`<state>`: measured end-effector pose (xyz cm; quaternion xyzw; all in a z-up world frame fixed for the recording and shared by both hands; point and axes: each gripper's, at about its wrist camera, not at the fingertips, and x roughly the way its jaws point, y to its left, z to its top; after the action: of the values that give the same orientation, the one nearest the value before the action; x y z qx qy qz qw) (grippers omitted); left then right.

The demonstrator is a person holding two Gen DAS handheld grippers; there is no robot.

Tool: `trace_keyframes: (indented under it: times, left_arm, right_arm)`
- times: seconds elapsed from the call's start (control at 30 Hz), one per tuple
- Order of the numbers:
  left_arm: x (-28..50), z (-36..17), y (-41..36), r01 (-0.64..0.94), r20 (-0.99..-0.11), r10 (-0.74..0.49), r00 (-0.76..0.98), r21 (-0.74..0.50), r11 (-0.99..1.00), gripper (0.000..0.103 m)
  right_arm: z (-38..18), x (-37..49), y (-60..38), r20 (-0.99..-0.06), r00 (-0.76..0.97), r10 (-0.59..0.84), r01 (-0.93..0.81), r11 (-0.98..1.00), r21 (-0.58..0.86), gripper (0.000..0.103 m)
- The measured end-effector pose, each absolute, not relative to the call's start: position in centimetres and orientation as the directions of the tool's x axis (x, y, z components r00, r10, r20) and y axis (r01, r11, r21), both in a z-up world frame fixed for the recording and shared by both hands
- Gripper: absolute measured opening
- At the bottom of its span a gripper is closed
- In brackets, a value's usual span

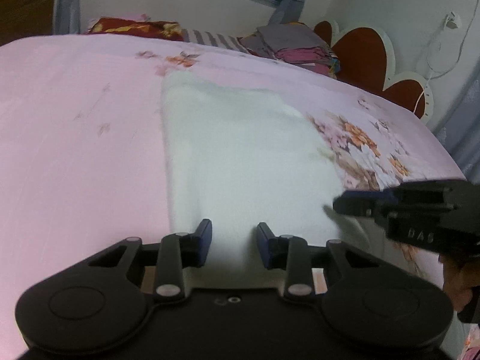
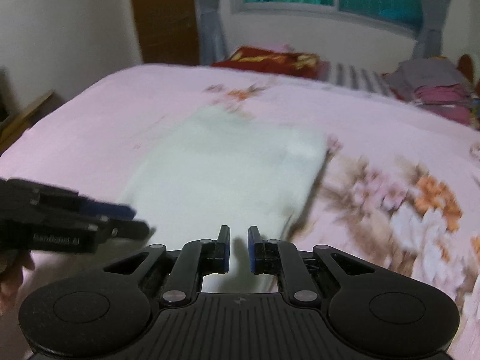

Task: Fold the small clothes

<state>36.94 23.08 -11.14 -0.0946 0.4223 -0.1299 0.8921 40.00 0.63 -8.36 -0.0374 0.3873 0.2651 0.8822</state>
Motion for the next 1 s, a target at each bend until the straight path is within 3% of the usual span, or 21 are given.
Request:
trace_keyframes:
  times: [0.17,0.37,0.93,1.0]
  left_arm:
    - [34.5,-11.4,23.4,0.128,-0.736,-0.291,0.611,-0.271,0.954,0.032]
    - [33.8,-10.6,22.4,0.103,-0.741,-0.243,0.626,-0.23,0.968,0.032]
    - [20.0,-2.1,18.7,0.106,-0.626,-0.192,0.756,-0.171,0.979,0.032]
    - [18.3,-1.3,18.4,0.099,-0.614,-0.186,0.767,-0.174,0.98,0.039]
  right_arm:
    - [-10.9,37.5,0.3,-0.763,0.514,0.392,-0.473,0.871,0.129,0.01]
    - [-11.2,36.5,0.2,-0.749,0.542,0.381,-0.46,0.88,0.114,0.01]
    - [-0.8,22.8,-8.1,-0.594,0.673,0.441,-0.345,0.897,0.274,0.01]
    - [0.3,21.1,-8.4,-0.583,0.682,0.441,-0.345,0.898,0.275,0.01]
